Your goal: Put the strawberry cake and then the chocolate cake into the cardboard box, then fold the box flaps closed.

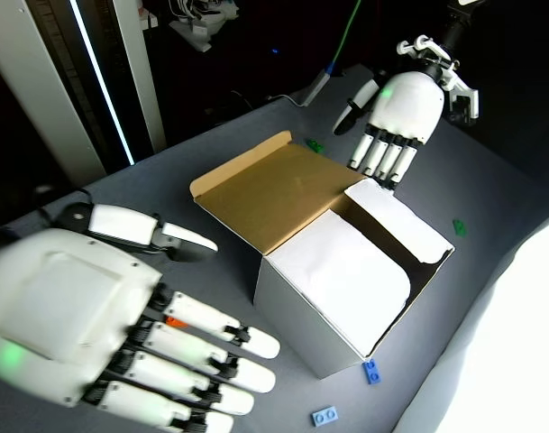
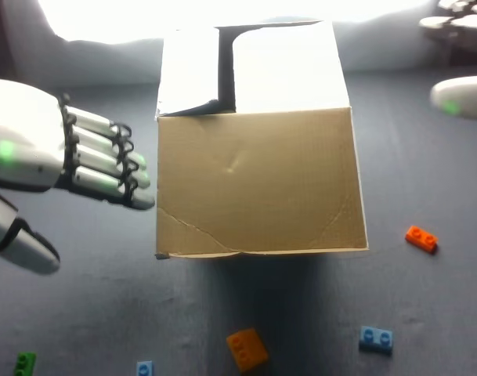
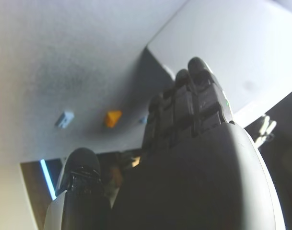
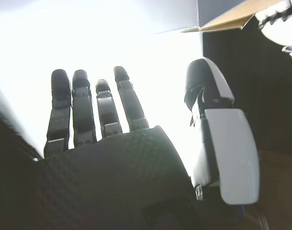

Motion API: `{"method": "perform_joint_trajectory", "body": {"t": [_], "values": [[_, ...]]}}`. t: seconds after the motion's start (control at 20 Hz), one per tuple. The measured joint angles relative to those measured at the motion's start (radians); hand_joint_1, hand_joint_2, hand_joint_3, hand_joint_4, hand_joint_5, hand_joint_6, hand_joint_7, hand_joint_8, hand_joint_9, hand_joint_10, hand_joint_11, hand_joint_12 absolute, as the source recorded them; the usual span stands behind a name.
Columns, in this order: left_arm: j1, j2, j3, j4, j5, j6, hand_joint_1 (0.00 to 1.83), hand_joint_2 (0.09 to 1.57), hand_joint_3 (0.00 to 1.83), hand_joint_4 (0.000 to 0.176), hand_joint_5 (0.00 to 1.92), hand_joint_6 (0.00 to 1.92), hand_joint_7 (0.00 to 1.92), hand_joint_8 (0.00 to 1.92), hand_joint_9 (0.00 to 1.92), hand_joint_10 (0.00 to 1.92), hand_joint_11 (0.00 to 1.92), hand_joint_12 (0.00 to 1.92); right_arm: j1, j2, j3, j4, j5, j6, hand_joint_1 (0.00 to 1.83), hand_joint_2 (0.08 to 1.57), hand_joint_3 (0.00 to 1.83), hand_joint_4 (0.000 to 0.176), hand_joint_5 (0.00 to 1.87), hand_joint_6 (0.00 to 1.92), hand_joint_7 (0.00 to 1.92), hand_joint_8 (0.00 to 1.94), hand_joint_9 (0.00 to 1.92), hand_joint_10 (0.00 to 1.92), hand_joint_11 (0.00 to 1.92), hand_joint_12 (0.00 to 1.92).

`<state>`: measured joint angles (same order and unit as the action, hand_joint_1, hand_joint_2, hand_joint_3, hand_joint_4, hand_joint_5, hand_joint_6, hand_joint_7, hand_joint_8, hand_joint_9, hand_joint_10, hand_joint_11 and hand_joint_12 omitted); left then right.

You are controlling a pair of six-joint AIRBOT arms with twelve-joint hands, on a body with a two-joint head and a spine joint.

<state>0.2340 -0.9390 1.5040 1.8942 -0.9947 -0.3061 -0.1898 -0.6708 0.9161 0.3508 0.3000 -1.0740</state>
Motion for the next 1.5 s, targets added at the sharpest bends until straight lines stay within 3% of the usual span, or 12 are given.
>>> {"method": "perform_joint_trajectory", "body": {"t": [0.1, 0.25, 0.3, 0.4, 0.5, 0.65, 0.8, 0.95, 1.15, 1.3, 1.5], "values": [[0.023, 0.007, -0.023, -0.005, -0.008, 0.01, 0.0, 1.2, 0.0, 0.031, 0.08, 0.0, 0.12, 0.0, 0.11, 0.01, 0.0, 0.52, 0.015, 0.066, -0.023, 0.0, -0.026, 0.0, 0.0, 1.22, 0.0, 0.0, 0.16, 0.01, 0.2, 0.01, 0.18, 0.01, 0.0, 0.51], [0.064, 0.013, -0.071, -0.034, -0.012, 0.027, 0.0, 1.19, 0.0, 0.041, 0.09, 0.0, 0.14, 0.01, 0.12, 0.01, 0.0, 0.59, 0.05, 0.129, -0.031, 0.0, -0.073, 0.0, 0.0, 1.23, 0.0, 0.0, 0.15, 0.01, 0.2, 0.0, 0.16, 0.0, 0.0, 0.46], [0.076, 0.016, -0.091, -0.037, -0.013, 0.029, 0.0, 1.19, 0.0, 0.04, 0.05, 0.0, 0.1, 0.0, 0.1, 0.0, 0.0, 0.51, 0.047, 0.138, -0.03, 0.001, -0.094, -0.002, 0.0, 1.24, 0.0, 0.0, 0.14, 0.0, 0.16, 0.0, 0.13, 0.0, 0.0, 0.26], [0.089, 0.021, -0.116, -0.041, -0.005, 0.033, 0.0, 1.21, 0.0, 0.035, 0.05, 0.0, 0.1, 0.0, 0.09, 0.0, 0.0, 0.46, 0.029, 0.141, -0.032, 0.0, -0.127, -0.009, 0.0, 1.25, 0.0, 0.0, 0.14, 0.0, 0.17, 0.0, 0.13, 0.0, 0.0, 0.21], [0.094, 0.024, -0.142, -0.068, 0.014, 0.034, 0.0, 1.22, 0.0, 0.04, 0.07, 0.01, 0.11, 0.0, 0.11, 0.01, 0.0, 0.54, 0.026, 0.14, -0.035, -0.003, -0.143, -0.012, 0.0, 1.25, 0.0, 0.0, 0.15, 0.0, 0.2, 0.0, 0.15, 0.01, 0.0, 0.32], [0.092, 0.027, -0.188, -0.114, 0.034, 0.034, 0.0, 1.2, 0.0, 0.038, 0.09, 0.01, 0.14, 0.0, 0.12, 0.01, 0.0, 0.57, 0.027, 0.141, -0.035, -0.003, -0.133, -0.012, 0.0, 1.25, 0.0, 0.0, 0.13, 0.0, 0.17, 0.0, 0.13, 0.0, 0.0, 0.2], [0.053, 0.033, -0.203, -0.124, 0.036, 0.035, 0.0, 1.22, 0.0, 0.03, 0.08, 0.01, 0.1, 0.0, 0.1, 0.0, 0.0, 0.39, 0.027, 0.141, -0.035, -0.007, -0.134, -0.012, 0.0, 1.24, 0.0, 0.0, 0.17, 0.01, 0.22, 0.0, 0.16, 0.0, 0.0, 0.42], [-0.01, 0.034, -0.192, -0.128, 0.02, -0.006, 0.0, 1.21, 0.0, 0.034, 0.06, 0.0, 0.1, 0.0, 0.08, 0.0, 0.0, 0.34, 0.027, 0.138, -0.035, -0.014, -0.134, -0.012, 0.0, 1.24, 0.0, 0.0, 0.17, 0.0, 0.21, 0.0, 0.16, 0.0, 0.0, 0.26], [-0.122, 0.034, -0.173, -0.163, -0.009, -0.04, 0.0, 1.2, 0.0, 0.038, 0.04, 0.0, 0.1, 0.0, 0.09, 0.01, 0.0, 0.41, 0.027, 0.135, -0.035, -0.016, -0.133, -0.013, 0.0, 1.23, 0.0, 0.0, 0.18, 0.0, 0.22, 0.0, 0.17, 0.0, 0.0, 0.43], [-0.177, 0.025, -0.149, -0.16, 0.011, -0.043, 0.0, 1.21, 0.0, 0.041, 0.03, 0.0, 0.08, 0.0, 0.07, 0.0, 0.0, 0.32, 0.027, 0.134, -0.04, -0.015, -0.133, -0.013, 0.0, 1.24, 0.0, 0.0, 0.18, 0.0, 0.21, 0.0, 0.17, 0.0, 0.0, 0.42], [-0.182, -0.006, -0.126, -0.173, 0.116, -0.028, 0.0, 1.21, 0.0, 0.024, 0.08, 0.01, 0.11, 0.0, 0.1, 0.01, 0.0, 0.5, 0.027, 0.131, -0.046, -0.018, -0.132, -0.013, 0.0, 1.24, 0.0, 0.0, 0.18, 0.0, 0.21, 0.0, 0.17, 0.0, 0.0, 0.49]]}}
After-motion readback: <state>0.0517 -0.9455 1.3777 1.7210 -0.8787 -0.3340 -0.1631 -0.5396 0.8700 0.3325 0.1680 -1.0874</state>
